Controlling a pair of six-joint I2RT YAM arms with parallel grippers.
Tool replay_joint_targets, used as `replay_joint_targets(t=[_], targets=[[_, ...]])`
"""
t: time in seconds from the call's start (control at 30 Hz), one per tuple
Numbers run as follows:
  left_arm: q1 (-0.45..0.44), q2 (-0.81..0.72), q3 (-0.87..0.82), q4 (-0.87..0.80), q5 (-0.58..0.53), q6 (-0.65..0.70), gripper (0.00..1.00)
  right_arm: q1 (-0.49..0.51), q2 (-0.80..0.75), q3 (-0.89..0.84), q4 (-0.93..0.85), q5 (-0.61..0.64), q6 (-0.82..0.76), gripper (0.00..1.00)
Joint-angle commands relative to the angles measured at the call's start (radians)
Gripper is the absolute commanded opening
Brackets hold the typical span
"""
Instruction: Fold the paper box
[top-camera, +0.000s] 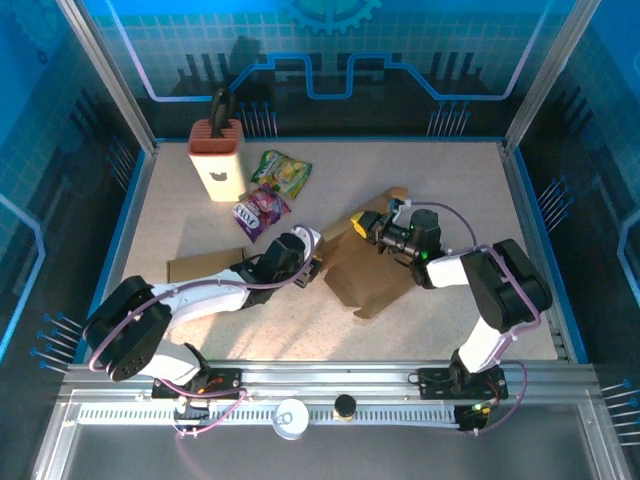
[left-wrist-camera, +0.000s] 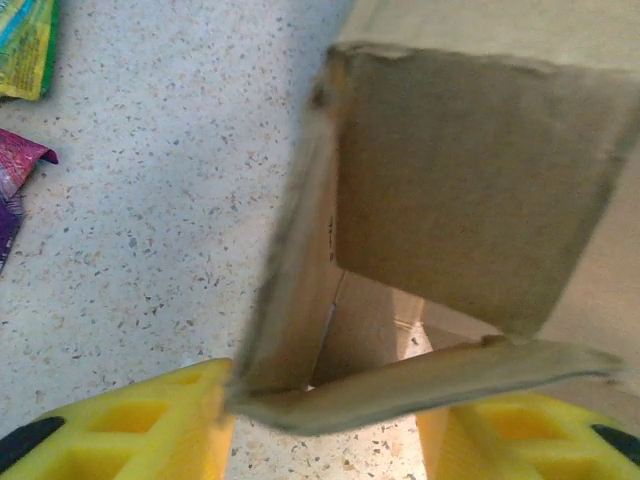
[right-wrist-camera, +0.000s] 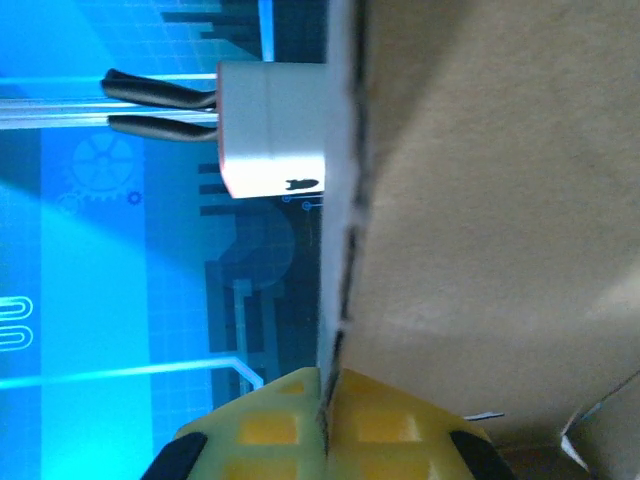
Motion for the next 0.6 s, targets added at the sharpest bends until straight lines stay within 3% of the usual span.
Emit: replay_joint_targets(t=[0.0, 0.33, 0.57], targets=[[0.004, 0.024, 0.038, -0.001, -0.005, 0.035, 0.47, 0.005, 0.057, -0.001, 0.129, -0.043, 0.034, 0.0], [0.007, 0.017, 0.012, 0.014, 0.004, 0.037, 0.47, 0.003, 0.042, 0.012, 0.027, -0.039, -0.042, 0.0], [0.051, -0.089, 0.012, -0.091, 0.03, -0.07, 0.7, -0.012, -0.004, 0.024, -0.034, -0.047, -0.055, 0.0]])
